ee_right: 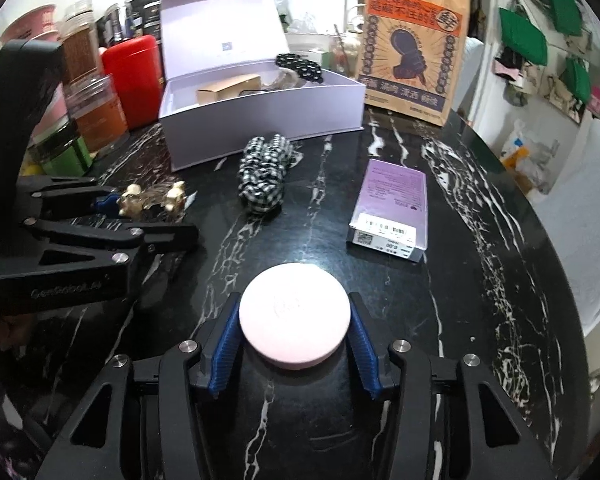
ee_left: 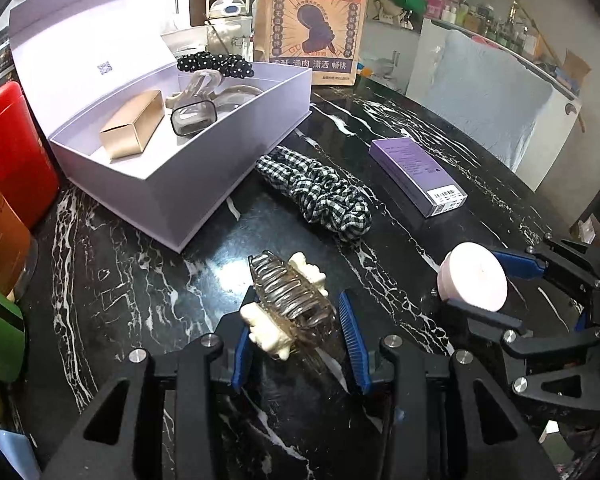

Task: Organize rigid objects
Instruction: 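Lift the pink compact and gold claw clip off the table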

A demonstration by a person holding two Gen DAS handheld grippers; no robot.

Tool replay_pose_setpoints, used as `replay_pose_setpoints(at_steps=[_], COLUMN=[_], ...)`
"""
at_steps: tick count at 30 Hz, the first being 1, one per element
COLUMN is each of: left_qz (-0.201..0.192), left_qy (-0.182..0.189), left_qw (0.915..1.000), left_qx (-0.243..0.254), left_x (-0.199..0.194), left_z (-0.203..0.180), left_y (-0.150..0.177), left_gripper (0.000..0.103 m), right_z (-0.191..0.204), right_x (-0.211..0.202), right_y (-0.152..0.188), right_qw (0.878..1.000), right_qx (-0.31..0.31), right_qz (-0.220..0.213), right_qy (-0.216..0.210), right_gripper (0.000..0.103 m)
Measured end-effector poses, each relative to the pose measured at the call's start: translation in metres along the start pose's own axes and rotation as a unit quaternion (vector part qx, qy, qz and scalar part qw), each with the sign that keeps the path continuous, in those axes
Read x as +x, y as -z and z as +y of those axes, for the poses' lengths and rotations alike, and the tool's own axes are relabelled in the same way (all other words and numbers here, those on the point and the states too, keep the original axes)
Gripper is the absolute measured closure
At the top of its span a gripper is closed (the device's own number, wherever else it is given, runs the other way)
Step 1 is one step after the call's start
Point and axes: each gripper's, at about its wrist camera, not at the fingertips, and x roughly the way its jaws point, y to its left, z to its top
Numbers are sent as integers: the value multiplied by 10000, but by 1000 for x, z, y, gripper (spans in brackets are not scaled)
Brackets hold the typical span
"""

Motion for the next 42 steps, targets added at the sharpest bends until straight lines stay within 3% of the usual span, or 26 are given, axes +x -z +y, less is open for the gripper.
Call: replay_pose_setpoints(at_steps=[12, 33, 42], left_qz=[83, -324, -470], left_qy=[131, -193, -381], left_qw=[9998, 9984, 9945], left_qx=[-105, -416, -853], left_x=[-5, -49, -71], left_z=[2, 13, 33], left_y=[2, -9, -16], left_gripper=[67, 67, 66], right_z=[2, 10, 21], right_x=[1, -31, -29], right_y=[-5, -30, -51], right_qw=[9996, 9991, 9961], right_qx=[127, 5, -271], right_qz=[139, -207, -275], right_qy=[-211, -372, -794], right_gripper=[53, 53, 53])
